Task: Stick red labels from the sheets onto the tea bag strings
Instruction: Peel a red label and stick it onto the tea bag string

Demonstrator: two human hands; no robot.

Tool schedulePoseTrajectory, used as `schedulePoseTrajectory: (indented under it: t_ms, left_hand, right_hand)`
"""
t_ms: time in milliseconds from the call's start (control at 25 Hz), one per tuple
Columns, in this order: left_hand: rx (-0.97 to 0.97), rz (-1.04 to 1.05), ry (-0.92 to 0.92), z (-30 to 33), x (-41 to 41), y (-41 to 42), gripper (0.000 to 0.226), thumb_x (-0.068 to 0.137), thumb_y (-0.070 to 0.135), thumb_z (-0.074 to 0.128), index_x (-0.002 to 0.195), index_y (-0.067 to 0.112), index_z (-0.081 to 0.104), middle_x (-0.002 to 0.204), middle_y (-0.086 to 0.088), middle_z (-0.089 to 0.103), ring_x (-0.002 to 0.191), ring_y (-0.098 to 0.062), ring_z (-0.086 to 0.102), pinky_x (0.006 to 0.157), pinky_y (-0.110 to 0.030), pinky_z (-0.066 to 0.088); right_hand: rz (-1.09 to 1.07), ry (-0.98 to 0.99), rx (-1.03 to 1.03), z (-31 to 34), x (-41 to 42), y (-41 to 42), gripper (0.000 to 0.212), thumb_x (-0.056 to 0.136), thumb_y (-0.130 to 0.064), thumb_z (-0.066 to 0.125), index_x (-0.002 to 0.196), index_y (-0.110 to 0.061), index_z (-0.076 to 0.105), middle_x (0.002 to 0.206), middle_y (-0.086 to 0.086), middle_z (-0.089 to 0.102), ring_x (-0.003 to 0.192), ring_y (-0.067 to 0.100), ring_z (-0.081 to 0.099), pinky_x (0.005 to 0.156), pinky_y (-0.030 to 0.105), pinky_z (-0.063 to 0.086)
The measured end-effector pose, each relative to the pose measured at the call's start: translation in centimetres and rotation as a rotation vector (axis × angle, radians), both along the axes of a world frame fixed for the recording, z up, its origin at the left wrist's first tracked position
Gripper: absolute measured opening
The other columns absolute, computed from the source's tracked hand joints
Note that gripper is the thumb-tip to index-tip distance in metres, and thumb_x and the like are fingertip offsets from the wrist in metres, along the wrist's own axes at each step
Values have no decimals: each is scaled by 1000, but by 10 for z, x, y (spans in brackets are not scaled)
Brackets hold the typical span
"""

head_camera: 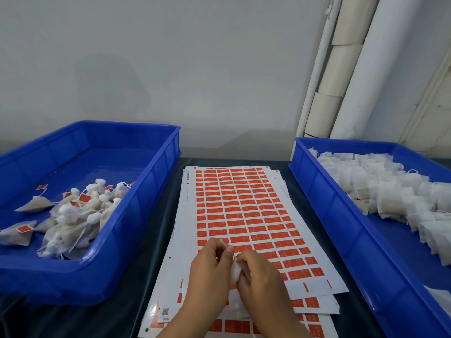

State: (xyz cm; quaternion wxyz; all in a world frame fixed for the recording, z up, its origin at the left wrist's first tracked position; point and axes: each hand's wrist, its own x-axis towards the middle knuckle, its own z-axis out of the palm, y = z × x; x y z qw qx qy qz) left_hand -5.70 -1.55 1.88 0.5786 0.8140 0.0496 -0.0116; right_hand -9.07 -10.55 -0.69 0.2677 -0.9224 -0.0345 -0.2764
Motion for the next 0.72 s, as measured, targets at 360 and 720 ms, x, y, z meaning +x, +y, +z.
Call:
schedulePoseTrajectory:
  t_ms: [360, 720]
  left_hand:
    - [-348, -141, 208, 5, 1, 1, 12, 89, 23, 62, 99, 25, 56, 99, 1, 64, 87, -17, 65, 75, -28, 57]
    - [-275, -168, 2, -1, 6, 3, 21, 82, 14, 70, 90, 29, 58, 94, 15, 65, 85, -8, 64, 62, -11, 49]
  right_hand:
    - [-27, 47, 60, 9, -2, -16, 20, 75, -27, 72, 94, -24, 69, 87, -16, 65, 75, 5, 63, 69, 5, 46]
    - [255, 818, 1503, 33, 6, -37, 24, 88, -16, 58, 111, -13, 64, 94, 5, 73, 88, 16, 69, 62, 23, 53]
